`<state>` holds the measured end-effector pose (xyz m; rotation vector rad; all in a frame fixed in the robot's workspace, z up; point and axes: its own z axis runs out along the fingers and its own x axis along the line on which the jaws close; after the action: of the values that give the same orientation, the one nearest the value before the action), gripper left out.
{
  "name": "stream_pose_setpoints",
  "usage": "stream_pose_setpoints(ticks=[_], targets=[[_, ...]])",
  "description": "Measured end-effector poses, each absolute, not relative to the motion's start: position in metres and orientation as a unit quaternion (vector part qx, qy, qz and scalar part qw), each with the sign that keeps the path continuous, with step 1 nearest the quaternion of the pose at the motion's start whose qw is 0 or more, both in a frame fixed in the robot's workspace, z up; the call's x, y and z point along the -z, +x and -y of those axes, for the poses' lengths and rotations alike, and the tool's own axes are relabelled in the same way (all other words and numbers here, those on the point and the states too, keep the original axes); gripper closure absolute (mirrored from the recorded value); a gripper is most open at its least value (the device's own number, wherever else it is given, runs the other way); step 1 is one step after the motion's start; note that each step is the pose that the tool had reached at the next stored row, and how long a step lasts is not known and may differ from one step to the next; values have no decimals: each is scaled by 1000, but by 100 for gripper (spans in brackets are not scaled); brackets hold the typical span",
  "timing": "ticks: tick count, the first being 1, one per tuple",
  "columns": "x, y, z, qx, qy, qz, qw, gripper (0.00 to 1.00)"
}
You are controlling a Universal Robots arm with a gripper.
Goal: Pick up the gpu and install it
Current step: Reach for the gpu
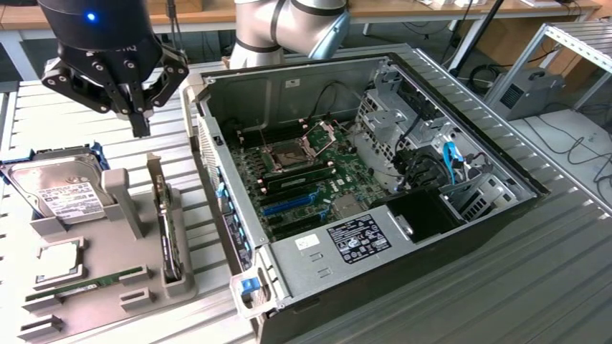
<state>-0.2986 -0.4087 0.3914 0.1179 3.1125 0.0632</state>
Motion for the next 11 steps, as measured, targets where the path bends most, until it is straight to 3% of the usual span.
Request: stream_pose_setpoints(ticks=[11], targets=[[-391, -299, 413, -18, 38, -999, 13, 89]])
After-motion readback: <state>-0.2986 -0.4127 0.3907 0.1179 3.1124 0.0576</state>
